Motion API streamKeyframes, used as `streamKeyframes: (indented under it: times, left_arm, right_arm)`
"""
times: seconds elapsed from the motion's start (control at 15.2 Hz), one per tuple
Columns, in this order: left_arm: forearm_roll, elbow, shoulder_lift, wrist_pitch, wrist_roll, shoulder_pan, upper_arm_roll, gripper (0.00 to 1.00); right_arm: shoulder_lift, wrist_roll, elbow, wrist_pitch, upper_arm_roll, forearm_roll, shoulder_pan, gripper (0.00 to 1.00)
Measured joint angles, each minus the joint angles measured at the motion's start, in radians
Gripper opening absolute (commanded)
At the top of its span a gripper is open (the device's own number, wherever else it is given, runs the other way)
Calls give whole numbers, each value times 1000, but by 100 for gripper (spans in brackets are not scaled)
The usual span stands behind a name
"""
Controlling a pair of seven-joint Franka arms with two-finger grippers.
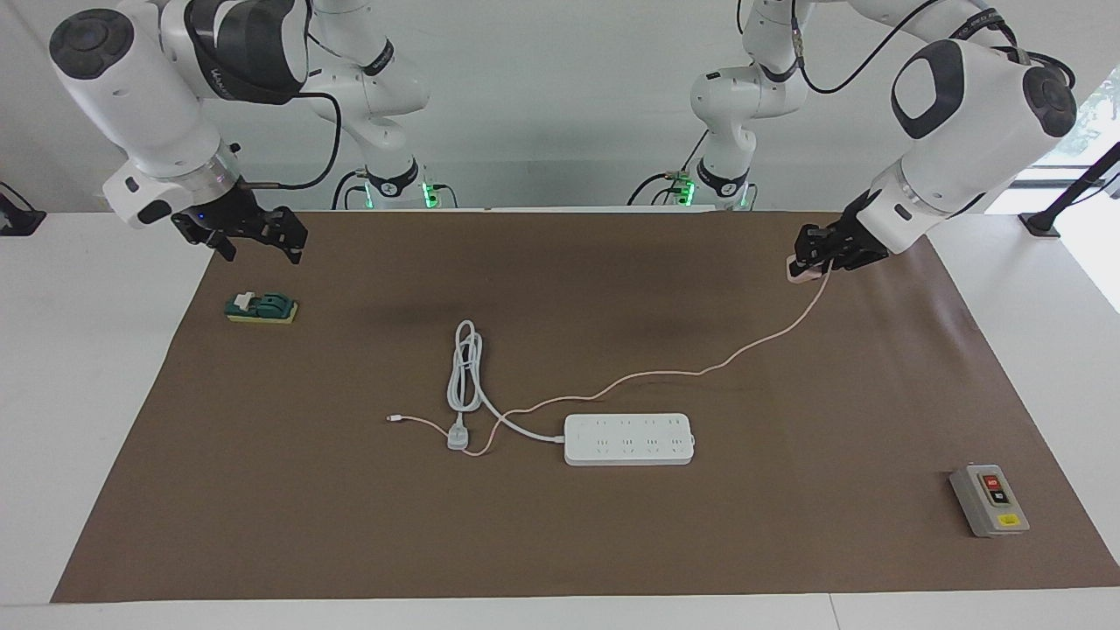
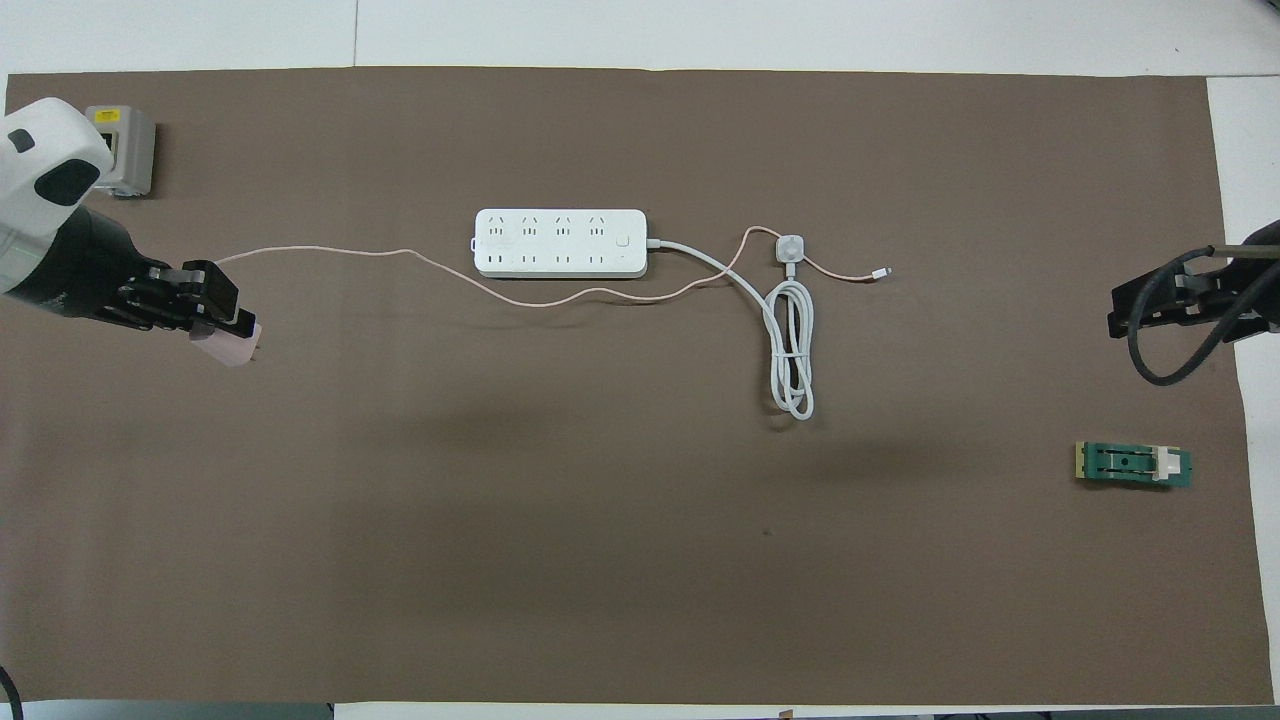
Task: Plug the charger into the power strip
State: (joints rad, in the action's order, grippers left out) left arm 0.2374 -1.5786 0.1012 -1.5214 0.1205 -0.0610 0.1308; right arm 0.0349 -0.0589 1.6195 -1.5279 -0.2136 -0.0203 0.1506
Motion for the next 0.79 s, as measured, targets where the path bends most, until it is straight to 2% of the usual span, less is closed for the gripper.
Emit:
streamKeyframes:
  times: [0.26, 0.46, 0.79]
  left_arm:
    - [-77, 56, 0, 49, 227, 5, 12, 0]
    - [-81, 72, -9, 64, 403, 6, 21, 0]
    - [-34, 73, -13, 113, 485, -2, 3, 0]
  right_arm:
    - [-5, -30, -3, -22, 10, 0, 2, 100]
    - [-5, -30, -4, -23, 10, 11, 2, 100]
    - [-5, -31, -7, -22, 11, 83, 1, 100]
